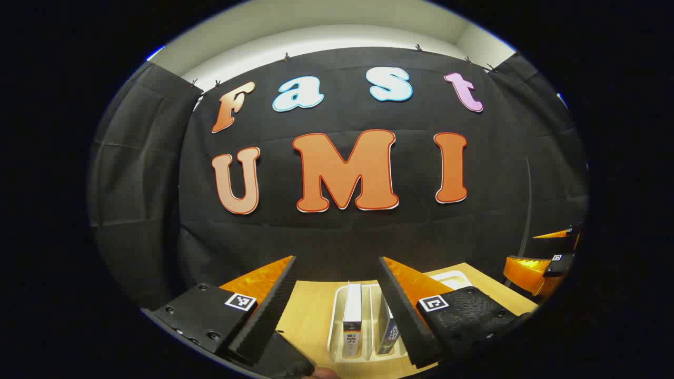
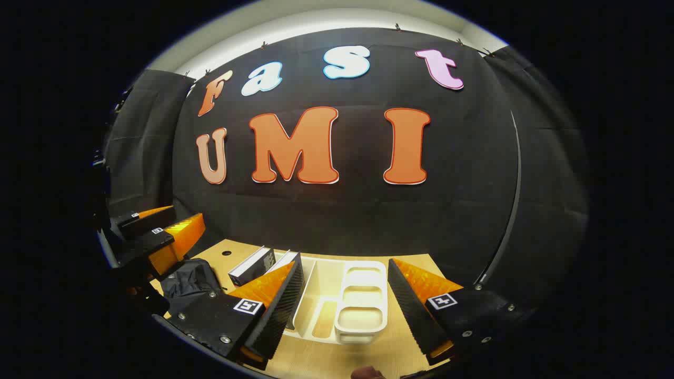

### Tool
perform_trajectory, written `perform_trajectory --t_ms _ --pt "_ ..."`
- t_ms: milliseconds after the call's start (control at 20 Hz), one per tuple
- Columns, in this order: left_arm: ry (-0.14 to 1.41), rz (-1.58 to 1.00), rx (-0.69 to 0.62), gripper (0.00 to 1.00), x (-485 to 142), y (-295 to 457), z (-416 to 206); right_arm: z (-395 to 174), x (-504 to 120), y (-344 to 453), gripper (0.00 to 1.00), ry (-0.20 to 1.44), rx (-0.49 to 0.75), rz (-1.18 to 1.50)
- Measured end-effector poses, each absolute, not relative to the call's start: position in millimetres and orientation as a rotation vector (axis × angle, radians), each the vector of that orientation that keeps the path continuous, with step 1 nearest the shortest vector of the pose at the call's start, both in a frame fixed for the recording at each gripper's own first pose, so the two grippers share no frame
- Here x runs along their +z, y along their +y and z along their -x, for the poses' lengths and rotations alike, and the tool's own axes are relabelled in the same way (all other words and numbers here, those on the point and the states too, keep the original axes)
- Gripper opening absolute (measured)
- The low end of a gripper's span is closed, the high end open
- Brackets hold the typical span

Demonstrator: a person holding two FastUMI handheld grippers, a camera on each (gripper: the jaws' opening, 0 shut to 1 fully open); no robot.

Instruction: Open the schoolbag, grab two books from the bookshelf and put them into the schoolbag.

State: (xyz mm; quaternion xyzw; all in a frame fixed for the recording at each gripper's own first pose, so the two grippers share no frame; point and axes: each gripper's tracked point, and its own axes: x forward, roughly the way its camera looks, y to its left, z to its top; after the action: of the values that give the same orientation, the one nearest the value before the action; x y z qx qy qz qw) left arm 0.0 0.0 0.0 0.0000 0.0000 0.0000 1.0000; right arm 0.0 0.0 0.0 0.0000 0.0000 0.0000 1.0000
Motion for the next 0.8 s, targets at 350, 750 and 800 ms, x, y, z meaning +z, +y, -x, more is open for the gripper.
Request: perform_trajectory --t_ms 350,750,800 --pt "-0.016 0.002 -0.039 0.96 0 -3 -4 -11 0 15 0.98 -0.007 -0.012 0.040" --pt "-0.004 0.013 -0.067 0.96 -4 -8 -7 -20 5 19 0.98 -0.020 -0.040 0.070" --pt "-0.005 0.012 -0.070 0.96 -3 -8 -7 -21 4 20 0.98 -0.017 -0.037 0.064"
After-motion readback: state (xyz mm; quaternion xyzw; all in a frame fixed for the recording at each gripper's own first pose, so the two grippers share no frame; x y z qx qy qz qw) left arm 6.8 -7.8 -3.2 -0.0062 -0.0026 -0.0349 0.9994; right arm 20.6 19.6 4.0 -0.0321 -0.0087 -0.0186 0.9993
